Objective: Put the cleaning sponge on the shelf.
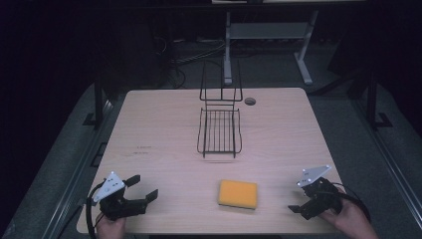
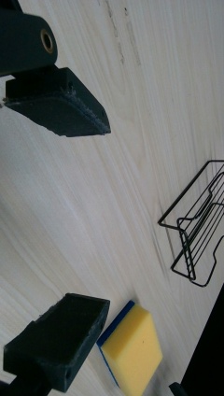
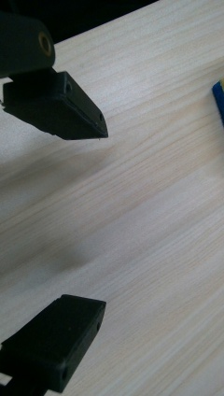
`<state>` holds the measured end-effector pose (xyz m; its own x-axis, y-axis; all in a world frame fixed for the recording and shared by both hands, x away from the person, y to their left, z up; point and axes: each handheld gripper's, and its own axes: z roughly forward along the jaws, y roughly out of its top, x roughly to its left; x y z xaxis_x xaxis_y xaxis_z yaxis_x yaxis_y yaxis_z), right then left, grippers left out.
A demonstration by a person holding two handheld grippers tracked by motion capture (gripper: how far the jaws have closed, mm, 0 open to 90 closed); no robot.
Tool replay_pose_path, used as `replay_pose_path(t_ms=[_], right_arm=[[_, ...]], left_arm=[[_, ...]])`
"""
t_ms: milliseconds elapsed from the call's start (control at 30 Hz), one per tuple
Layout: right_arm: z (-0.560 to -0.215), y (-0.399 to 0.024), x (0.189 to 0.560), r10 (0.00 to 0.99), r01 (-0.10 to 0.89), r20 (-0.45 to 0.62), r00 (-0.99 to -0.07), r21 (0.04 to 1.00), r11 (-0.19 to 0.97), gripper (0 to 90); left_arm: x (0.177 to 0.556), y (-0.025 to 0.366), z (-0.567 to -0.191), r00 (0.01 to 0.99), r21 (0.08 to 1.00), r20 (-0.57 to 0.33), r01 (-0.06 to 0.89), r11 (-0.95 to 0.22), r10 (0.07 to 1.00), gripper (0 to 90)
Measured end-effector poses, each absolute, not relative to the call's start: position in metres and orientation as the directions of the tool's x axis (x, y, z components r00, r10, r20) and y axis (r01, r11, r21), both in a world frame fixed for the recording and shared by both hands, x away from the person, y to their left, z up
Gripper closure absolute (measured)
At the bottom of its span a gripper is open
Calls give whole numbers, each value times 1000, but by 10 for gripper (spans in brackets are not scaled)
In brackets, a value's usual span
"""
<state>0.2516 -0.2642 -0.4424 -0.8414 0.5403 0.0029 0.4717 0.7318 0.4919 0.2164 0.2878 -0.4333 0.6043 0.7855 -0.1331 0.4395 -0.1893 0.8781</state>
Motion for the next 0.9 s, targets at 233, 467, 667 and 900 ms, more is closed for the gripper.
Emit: replay_pose_path(t_ms=[233, 467, 667, 900], right_arm=[[-442, -263, 251, 534, 470, 6, -845, 483, 739, 140], [-439, -258, 252, 521, 459, 7, -854, 481, 746, 140], [-434, -251, 251, 501, 437, -1, -866, 485, 757, 139], [-435, -241, 253, 472, 413, -1, -881, 483, 772, 139]], left_arm=[[215, 287, -433, 608, 878, -128, 436, -195, 784, 128], [215, 287, -433, 608, 879, -132, 437, -192, 783, 128], [215, 287, -433, 607, 880, -132, 436, -189, 784, 128], [214, 288, -433, 606, 880, -133, 436, -188, 784, 128]])
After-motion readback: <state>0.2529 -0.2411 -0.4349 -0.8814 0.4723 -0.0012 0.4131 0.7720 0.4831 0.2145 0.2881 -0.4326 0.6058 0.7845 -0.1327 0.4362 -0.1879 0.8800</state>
